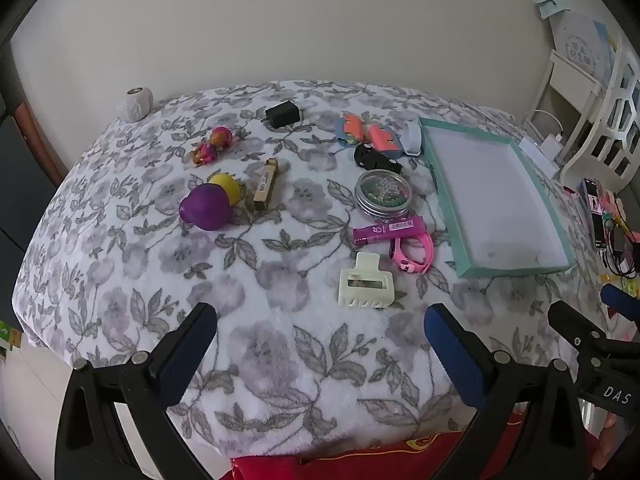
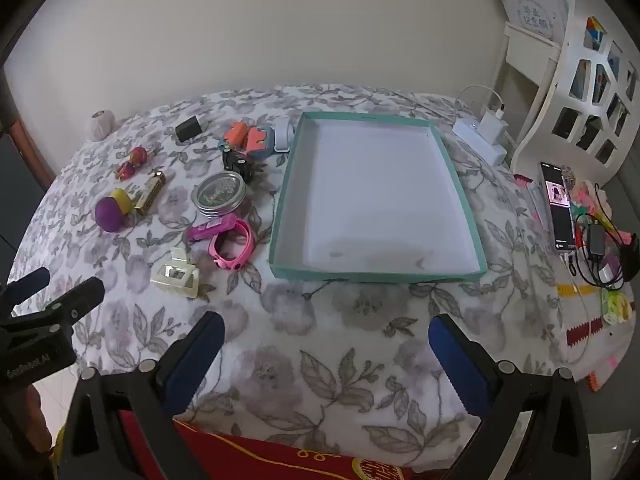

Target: Organize rigid objects

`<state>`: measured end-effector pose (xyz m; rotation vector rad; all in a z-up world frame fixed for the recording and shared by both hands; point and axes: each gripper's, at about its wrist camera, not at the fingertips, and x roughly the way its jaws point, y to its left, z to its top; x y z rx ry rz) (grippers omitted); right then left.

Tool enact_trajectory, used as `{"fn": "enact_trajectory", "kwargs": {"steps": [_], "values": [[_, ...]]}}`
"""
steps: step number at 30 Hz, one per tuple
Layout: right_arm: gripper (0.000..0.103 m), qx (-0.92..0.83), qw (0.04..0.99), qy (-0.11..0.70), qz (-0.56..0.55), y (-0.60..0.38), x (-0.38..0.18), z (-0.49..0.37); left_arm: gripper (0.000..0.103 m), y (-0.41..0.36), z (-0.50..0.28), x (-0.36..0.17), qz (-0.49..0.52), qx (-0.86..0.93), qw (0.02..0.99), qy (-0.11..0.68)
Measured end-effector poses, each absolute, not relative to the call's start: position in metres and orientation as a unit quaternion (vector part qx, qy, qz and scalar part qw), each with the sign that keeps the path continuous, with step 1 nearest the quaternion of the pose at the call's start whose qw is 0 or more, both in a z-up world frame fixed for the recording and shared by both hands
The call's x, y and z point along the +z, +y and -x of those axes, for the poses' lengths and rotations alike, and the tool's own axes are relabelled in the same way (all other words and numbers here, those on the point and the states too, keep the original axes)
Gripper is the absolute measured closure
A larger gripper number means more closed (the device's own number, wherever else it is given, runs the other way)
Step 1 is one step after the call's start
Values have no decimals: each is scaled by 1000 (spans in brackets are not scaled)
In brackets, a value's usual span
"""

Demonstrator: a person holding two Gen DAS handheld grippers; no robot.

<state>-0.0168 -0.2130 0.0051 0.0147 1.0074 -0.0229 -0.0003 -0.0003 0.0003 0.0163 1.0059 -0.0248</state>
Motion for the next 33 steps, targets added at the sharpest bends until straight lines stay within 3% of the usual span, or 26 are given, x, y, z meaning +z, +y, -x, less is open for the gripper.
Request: {"fn": "enact_trajectory", "kwargs": {"steps": [33], "values": [[0, -11, 873, 487, 4, -212, 6, 18, 0, 4, 0, -1, 5, 7, 873, 487]]}}
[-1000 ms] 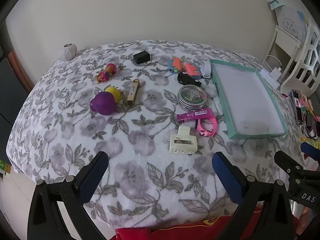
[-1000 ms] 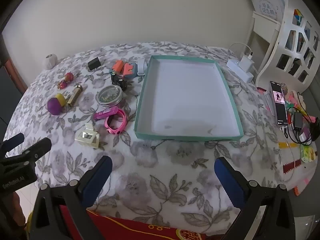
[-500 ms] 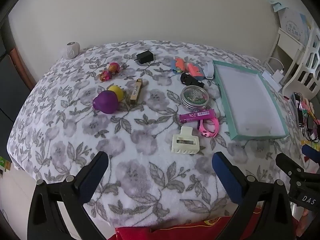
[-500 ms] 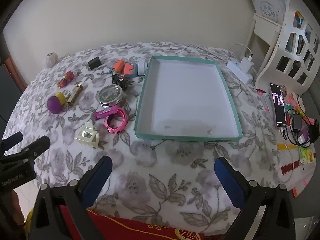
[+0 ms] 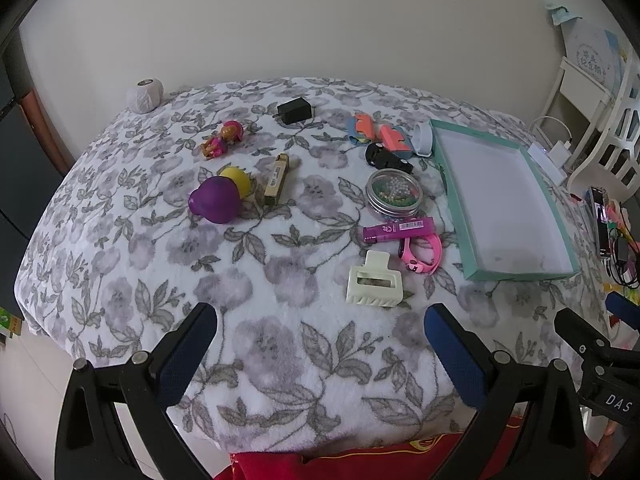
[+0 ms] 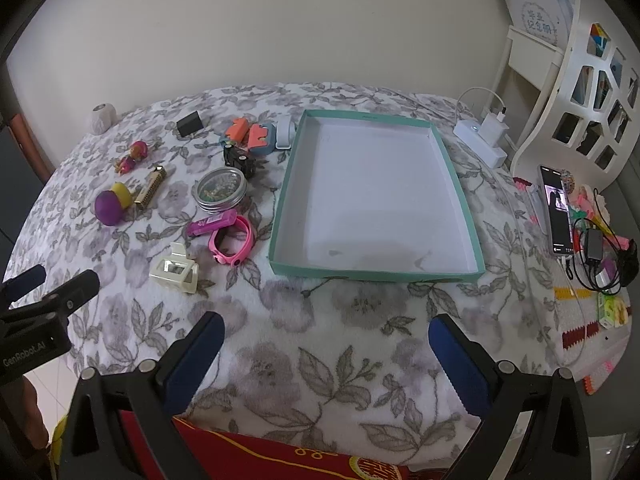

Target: Organize rigid objects

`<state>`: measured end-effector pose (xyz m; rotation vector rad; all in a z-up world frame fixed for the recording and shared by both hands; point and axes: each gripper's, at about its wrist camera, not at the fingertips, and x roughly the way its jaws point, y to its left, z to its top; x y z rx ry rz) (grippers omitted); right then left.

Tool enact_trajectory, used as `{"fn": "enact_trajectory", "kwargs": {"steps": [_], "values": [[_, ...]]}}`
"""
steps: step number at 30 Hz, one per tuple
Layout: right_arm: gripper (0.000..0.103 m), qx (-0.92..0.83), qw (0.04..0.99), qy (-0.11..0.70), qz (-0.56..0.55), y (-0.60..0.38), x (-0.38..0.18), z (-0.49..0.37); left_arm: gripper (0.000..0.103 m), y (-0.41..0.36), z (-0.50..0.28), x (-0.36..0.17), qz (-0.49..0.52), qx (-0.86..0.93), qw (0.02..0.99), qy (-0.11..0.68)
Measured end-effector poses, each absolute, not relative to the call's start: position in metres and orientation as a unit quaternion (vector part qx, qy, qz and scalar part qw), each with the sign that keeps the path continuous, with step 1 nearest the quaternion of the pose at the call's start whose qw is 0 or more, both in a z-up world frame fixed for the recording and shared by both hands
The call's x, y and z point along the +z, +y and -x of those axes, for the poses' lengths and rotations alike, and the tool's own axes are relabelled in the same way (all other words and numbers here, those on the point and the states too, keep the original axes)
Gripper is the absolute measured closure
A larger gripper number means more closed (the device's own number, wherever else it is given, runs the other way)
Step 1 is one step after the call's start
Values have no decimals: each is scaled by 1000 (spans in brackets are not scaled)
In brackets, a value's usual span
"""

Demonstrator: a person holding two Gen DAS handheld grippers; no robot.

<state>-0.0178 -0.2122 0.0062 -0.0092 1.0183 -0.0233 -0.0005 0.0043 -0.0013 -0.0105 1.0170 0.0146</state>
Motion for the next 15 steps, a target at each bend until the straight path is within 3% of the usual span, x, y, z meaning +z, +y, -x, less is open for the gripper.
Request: {"fn": "enact_trajectory", "kwargs": {"steps": [15], "values": [[0, -13, 873, 488, 5, -212, 6, 18, 0, 8, 1, -2, 9, 10, 872, 490]]}}
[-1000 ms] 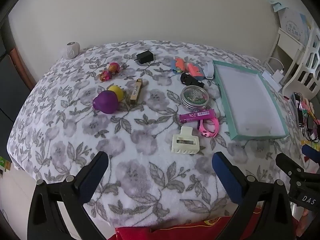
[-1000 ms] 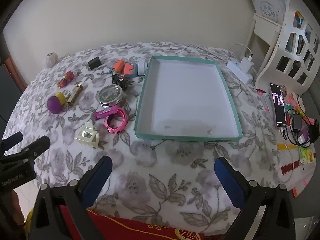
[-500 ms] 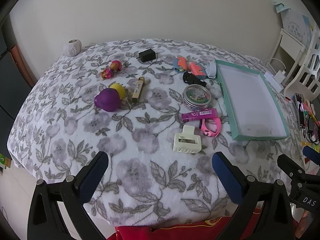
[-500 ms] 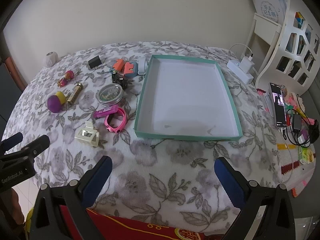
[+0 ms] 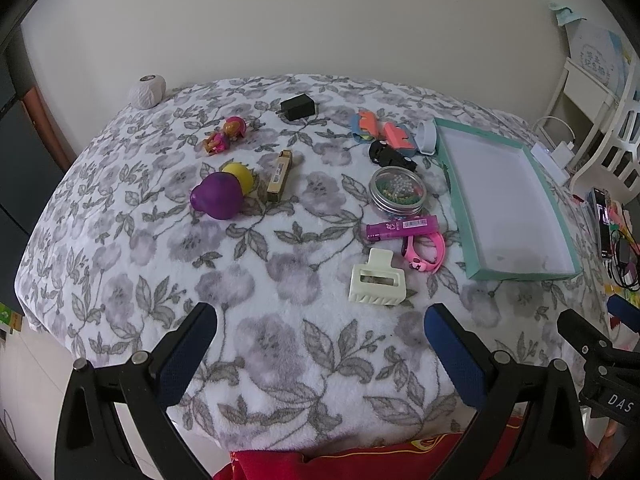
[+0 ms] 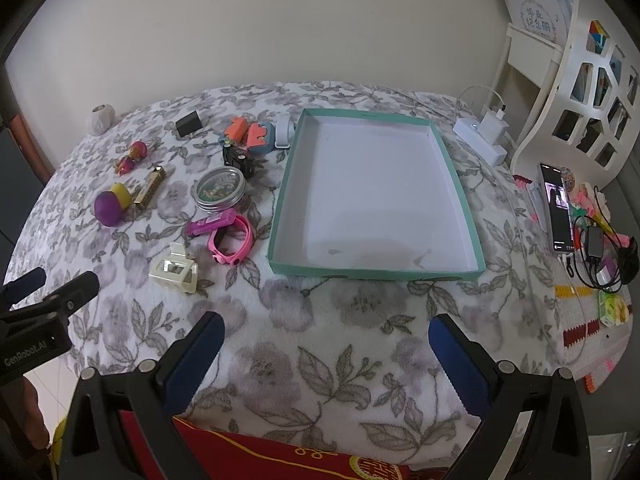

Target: Organize rigid objects

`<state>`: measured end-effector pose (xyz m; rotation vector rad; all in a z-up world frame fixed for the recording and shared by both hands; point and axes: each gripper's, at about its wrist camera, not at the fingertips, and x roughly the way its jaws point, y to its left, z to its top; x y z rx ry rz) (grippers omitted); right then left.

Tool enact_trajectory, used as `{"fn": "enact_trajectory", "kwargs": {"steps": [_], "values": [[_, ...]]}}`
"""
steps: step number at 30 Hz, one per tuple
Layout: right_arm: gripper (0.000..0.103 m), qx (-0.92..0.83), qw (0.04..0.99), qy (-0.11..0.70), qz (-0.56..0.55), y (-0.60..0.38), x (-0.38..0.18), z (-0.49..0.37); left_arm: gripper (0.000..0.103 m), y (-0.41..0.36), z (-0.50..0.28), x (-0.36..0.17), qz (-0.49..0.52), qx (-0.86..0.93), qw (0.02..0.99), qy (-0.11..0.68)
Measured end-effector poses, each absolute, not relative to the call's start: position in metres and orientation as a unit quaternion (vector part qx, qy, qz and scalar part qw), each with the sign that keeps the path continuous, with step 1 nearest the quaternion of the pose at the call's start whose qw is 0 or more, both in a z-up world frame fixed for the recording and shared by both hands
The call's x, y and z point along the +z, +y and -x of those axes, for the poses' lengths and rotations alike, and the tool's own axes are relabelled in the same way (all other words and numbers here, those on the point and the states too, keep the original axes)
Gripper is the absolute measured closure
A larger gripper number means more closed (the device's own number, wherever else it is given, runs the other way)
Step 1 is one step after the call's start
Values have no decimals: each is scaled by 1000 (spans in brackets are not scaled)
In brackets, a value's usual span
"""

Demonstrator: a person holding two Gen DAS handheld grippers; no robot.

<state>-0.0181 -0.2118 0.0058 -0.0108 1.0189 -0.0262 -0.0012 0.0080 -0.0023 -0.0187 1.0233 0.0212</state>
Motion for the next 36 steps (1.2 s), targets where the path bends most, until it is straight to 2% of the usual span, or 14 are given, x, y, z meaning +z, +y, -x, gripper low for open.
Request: {"fn": "enact_trajectory", "kwargs": {"steps": [13, 18, 26, 36], "values": [[0, -13, 871, 491, 4, -212, 2, 18, 0, 9, 1, -6, 13, 9, 870, 493], [0, 2, 865, 502, -12, -215, -1, 15, 0, 18, -5, -9, 49, -12, 860, 507], [0, 13, 872, 489, -35, -215, 21, -14, 0, 55, -37, -8, 87, 10, 854, 512], [0, 63, 854, 516, -22, -147, 26, -69, 0, 129, -84, -19, 135, 62, 832, 535]]}}
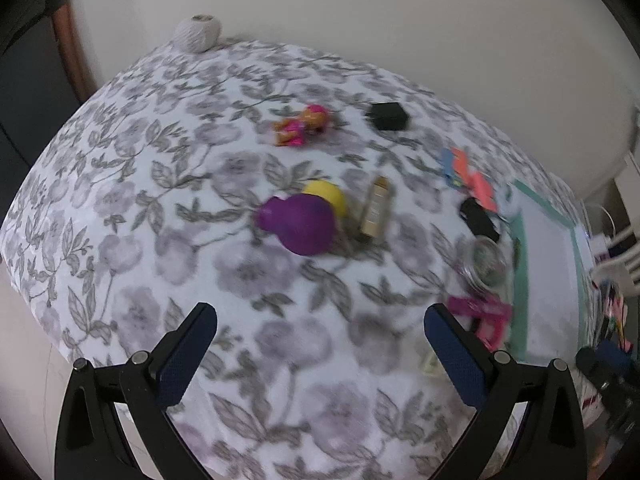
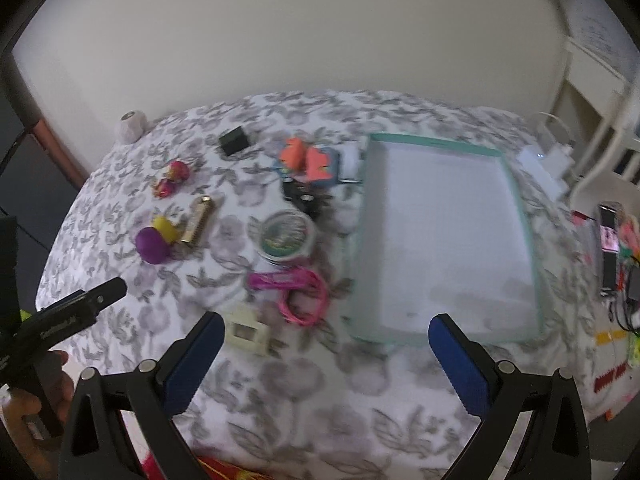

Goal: Organize rigid objects
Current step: 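Move the left tool to the cream claw clip while the right tool approaches the pink watch band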

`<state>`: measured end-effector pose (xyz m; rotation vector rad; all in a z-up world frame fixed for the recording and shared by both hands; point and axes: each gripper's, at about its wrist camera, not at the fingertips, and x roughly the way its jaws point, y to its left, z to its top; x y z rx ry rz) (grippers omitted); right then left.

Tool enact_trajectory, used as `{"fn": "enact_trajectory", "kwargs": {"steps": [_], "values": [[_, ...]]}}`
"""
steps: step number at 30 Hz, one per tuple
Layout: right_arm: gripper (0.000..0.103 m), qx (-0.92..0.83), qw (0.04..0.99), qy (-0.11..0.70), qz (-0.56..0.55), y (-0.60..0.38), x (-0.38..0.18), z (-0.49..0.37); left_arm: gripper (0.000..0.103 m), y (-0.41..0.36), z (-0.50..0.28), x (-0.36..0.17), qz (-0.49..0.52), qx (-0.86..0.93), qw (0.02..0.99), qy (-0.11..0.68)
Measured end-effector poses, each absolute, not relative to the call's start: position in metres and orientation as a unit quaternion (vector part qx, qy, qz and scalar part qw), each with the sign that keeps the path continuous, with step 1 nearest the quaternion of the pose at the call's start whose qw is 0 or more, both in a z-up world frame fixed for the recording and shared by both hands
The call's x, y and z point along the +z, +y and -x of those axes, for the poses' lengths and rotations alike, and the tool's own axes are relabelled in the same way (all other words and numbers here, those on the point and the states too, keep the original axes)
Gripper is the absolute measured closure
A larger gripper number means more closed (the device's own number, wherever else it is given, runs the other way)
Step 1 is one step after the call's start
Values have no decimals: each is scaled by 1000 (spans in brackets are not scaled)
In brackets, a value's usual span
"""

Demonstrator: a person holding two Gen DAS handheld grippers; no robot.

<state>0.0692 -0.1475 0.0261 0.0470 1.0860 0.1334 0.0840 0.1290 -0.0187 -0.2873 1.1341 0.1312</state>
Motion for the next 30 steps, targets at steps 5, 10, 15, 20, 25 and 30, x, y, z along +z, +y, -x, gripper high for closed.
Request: {"fn": "enact_trajectory", "kwargs": {"steps": [5, 10, 15, 20, 25, 30], "values": [[0, 79, 832, 549, -8, -106, -1, -88, 0, 153, -95, -37, 144, 78, 821, 547], [0, 89, 808, 583, 18, -74, -37, -98, 0, 164, -90, -62, 172, 73, 806, 561], [0, 89, 793, 602, 30, -69, -64, -105, 0, 144, -83, -81, 178, 46, 799, 573], [0, 68, 792, 607, -9, -98, -67, -112, 0, 104, -83, -90, 159, 11, 801, 577], [0, 34, 808, 587, -37, -128, -56, -114, 0, 66, -82, -89, 134, -24, 806, 576], [5, 21, 807, 588, -50, -141, -58, -117, 0, 17, -85, -91, 83, -67, 805, 584]]}}
